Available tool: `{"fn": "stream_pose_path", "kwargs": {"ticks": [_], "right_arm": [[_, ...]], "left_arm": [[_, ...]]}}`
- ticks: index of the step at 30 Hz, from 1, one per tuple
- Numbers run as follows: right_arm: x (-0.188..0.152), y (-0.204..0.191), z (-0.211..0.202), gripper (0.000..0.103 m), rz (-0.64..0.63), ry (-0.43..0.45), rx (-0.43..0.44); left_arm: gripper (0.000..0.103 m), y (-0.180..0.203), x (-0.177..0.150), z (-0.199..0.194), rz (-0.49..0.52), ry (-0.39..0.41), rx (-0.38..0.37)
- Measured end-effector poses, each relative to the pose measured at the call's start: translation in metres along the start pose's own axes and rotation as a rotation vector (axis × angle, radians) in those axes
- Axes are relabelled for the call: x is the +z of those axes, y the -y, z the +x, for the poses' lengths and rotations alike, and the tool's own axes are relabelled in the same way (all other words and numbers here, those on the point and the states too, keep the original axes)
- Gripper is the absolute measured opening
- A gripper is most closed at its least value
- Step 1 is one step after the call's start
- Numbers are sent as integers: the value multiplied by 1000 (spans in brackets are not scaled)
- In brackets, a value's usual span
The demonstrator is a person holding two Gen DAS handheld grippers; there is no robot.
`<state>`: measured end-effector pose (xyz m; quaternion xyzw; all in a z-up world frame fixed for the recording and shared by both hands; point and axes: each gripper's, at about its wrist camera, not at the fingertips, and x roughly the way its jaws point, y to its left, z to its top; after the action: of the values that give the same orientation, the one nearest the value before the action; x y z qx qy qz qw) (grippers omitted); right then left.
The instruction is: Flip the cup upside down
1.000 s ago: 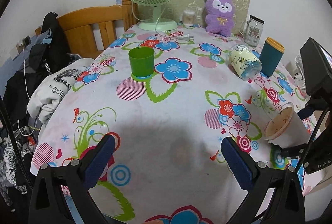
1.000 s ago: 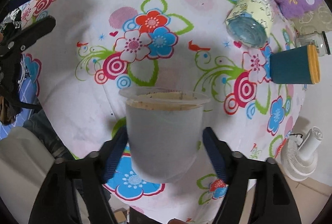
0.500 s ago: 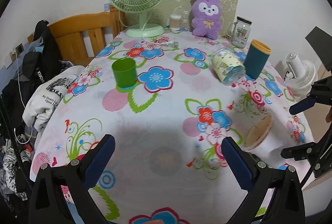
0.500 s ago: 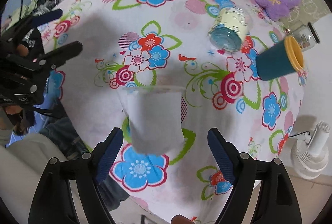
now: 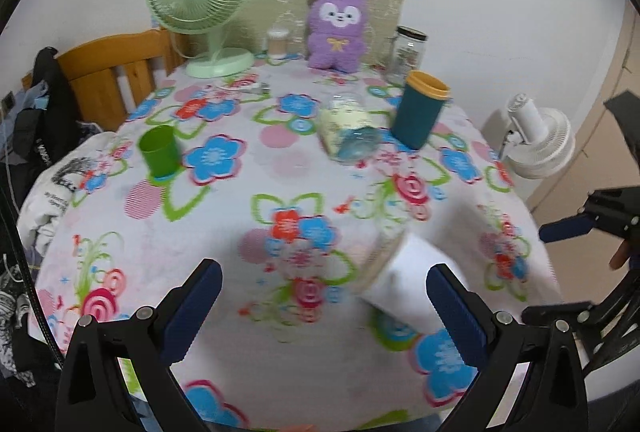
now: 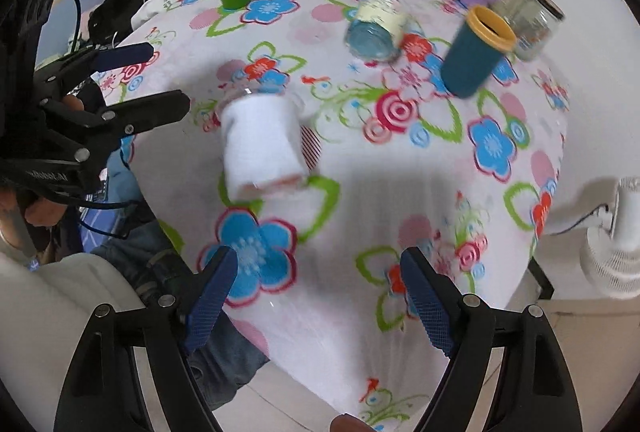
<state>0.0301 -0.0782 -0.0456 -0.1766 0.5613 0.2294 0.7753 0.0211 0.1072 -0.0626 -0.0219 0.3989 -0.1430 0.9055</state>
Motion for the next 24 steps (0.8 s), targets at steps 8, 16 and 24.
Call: {"fn": "stream_pose_path", "kwargs": {"ticks": [8,16,24], "right_arm": [[-37,36,6,85,79,28,39],[-66,64,28,85,157,23,92],[-79,74,43,85,173,28,146]], "left_arm": [[103,34,4,16,-66,-58,-63],[103,54,-2,42,-173,-134,-82],[103,56,-11,63,-288,-189,-70]]}}
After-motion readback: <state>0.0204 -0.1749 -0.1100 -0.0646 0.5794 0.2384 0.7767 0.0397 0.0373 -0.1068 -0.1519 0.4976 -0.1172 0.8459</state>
